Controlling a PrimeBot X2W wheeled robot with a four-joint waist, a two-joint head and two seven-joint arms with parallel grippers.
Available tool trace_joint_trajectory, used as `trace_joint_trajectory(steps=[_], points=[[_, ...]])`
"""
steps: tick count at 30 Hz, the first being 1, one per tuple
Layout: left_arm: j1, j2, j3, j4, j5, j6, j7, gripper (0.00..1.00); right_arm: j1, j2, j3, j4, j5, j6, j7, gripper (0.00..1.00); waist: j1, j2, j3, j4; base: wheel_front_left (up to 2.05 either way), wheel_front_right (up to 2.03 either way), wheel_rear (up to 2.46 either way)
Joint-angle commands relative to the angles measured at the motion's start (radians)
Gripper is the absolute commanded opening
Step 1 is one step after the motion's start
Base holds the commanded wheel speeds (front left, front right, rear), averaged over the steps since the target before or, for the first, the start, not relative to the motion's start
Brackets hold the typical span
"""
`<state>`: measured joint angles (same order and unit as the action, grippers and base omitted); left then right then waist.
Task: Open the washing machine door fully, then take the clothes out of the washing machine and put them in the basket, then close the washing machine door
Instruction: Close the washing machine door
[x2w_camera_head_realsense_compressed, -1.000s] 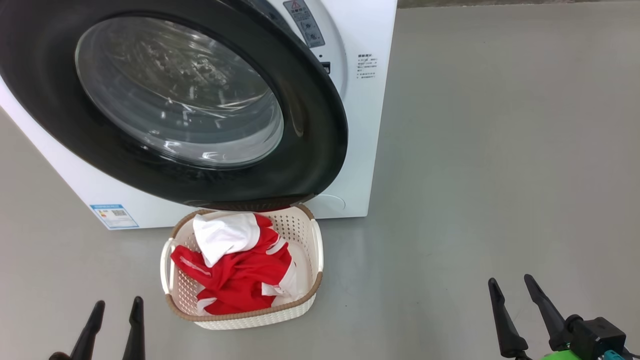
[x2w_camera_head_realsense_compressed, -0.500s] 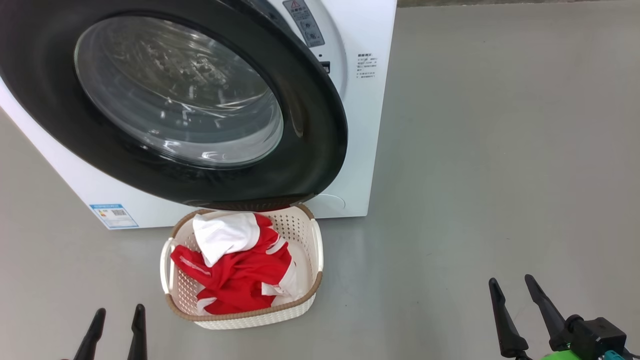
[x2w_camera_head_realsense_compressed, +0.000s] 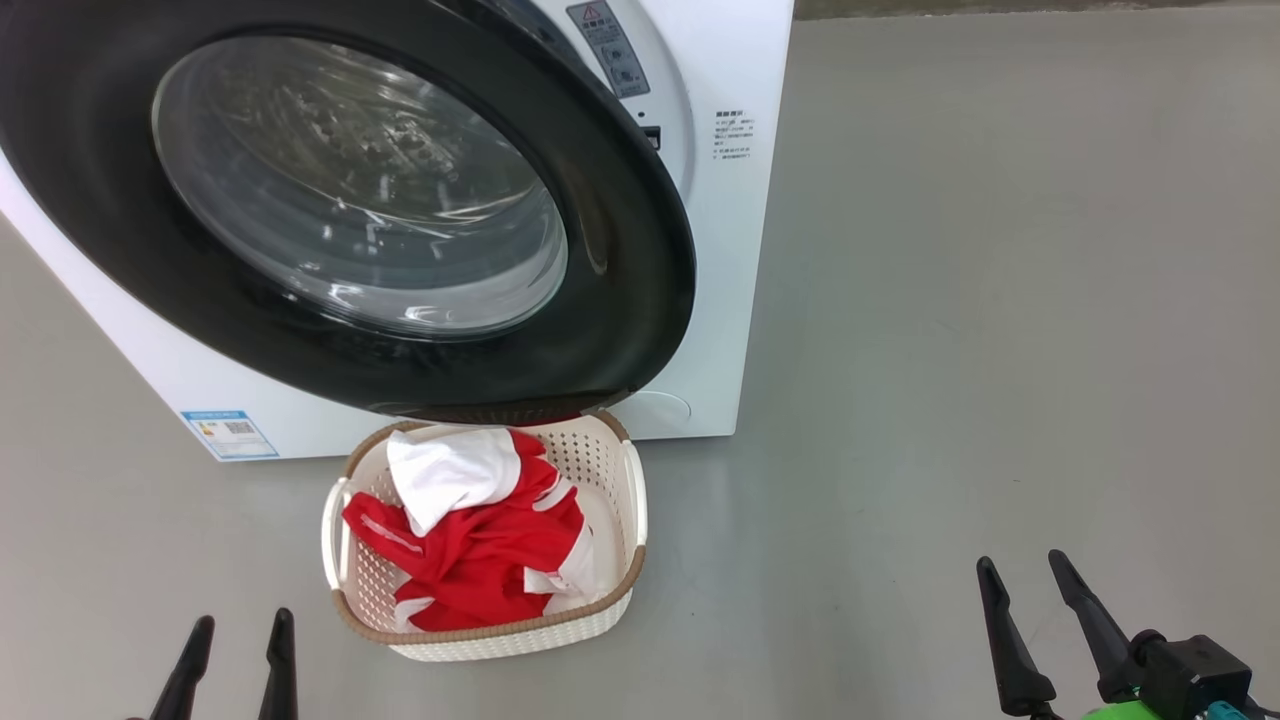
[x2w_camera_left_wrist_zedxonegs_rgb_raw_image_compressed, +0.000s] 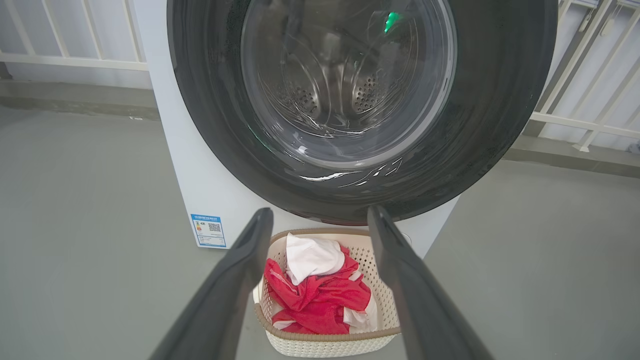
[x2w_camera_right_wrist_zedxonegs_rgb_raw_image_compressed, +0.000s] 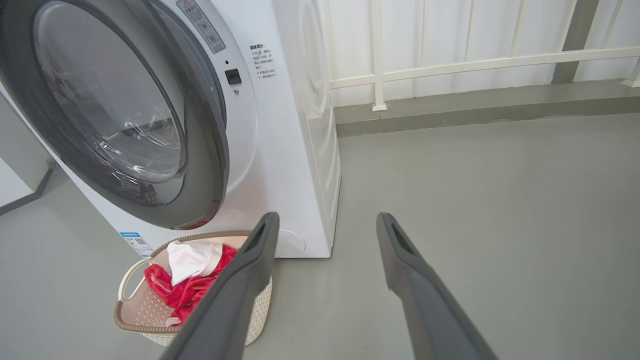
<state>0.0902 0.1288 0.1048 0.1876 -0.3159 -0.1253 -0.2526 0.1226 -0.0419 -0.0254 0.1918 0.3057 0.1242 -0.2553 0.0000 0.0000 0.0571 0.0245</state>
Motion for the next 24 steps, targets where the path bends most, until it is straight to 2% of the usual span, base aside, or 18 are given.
trace_joint_trajectory(steps=[1, 3, 4, 5, 7, 8, 16, 24], points=[[-0.016, 0.008, 0.038, -0.026, 0.008, -0.005, -0.009, 1.00, -0.019, -0.011, 0.019, -0.022, -0.003, 0.007, -0.006, 1.00, 0.0000, 0.0000, -0.001, 0.002, 0.00, 0.00, 0.00], [-0.016, 0.007, 0.036, -0.027, 0.010, -0.005, -0.009, 1.00, -0.016, -0.011, 0.020, -0.024, -0.004, 0.007, -0.006, 1.00, 0.0000, 0.0000, -0.005, 0.006, 0.00, 0.00, 0.00], [-0.016, 0.006, 0.034, -0.027, 0.011, -0.005, -0.009, 1.00, -0.015, -0.011, 0.022, -0.025, -0.003, 0.007, -0.006, 0.84, 0.0000, 0.0000, -0.007, 0.010, 0.00, 0.00, 0.00], [-0.017, 0.005, 0.030, -0.027, 0.013, -0.005, -0.009, 1.00, -0.014, -0.010, 0.022, -0.025, -0.002, 0.007, -0.006, 0.45, 0.0000, 0.0000, -0.009, 0.015, 0.00, 0.00, 0.00], [-0.018, 0.002, 0.021, -0.028, 0.015, -0.005, -0.009, 1.00, -0.014, -0.010, 0.027, -0.025, -0.002, 0.007, -0.006, 0.11, 0.0000, 0.0000, -0.012, 0.025, 0.00, 0.00, 0.00], [-0.018, 0.000, 0.016, -0.029, 0.016, -0.005, -0.009, 1.00, -0.015, -0.010, 0.028, -0.026, -0.002, 0.007, -0.006, 0.00, 0.0000, 0.0000, -0.014, 0.031, 0.00, 0.00, 0.00], [-0.021, -0.016, -0.028, -0.035, 0.008, -0.005, -0.009, 1.00, -0.048, -0.015, 0.065, -0.020, 0.010, 0.007, -0.006, 0.00, 0.0000, 0.0000, -0.018, 0.097, 0.00, 0.00, 0.00], [-0.031, -0.031, -0.061, -0.030, -0.004, -0.005, -0.009, 1.00, -0.157, -0.014, 0.135, -0.002, 0.020, 0.007, -0.006, 0.00, 0.0000, 0.0000, -0.003, 0.172, 0.00, 0.00, 0.00]])
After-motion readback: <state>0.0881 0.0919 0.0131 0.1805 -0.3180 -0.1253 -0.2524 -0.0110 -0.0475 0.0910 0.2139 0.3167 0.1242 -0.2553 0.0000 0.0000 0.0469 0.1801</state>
